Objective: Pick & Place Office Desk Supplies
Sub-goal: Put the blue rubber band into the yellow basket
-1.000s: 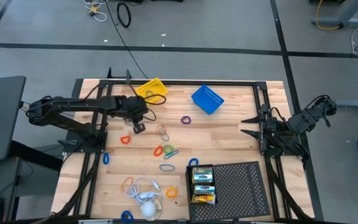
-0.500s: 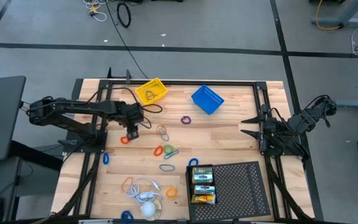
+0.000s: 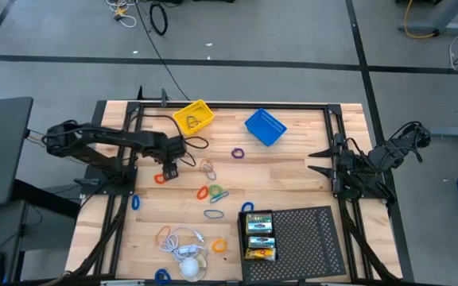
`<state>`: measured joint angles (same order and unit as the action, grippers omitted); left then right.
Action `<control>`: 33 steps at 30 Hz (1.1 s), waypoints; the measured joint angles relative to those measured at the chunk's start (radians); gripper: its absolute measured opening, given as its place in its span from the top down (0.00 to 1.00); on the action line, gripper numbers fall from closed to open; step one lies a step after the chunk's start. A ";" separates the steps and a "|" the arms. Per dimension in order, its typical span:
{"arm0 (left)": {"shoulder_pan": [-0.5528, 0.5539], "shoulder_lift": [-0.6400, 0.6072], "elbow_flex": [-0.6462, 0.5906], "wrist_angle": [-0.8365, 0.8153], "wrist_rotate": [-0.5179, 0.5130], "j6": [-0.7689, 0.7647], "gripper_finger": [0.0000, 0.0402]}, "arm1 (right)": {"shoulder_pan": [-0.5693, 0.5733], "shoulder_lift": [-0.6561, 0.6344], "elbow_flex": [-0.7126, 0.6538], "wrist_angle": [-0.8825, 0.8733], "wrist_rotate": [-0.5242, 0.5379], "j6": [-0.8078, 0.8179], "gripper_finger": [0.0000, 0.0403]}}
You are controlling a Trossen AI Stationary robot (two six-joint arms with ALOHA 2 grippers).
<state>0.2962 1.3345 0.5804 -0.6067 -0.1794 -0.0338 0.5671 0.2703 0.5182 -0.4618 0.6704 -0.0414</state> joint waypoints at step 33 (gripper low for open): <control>-0.103 0.102 0.128 -0.081 -0.227 -0.157 1.00 | 0.000 0.000 0.000 -0.001 -0.008 0.003 0.56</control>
<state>0.1933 1.4361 0.7087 -0.6882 -0.4066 -0.1909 0.5671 0.2703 0.5184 -0.4624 0.6624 -0.0383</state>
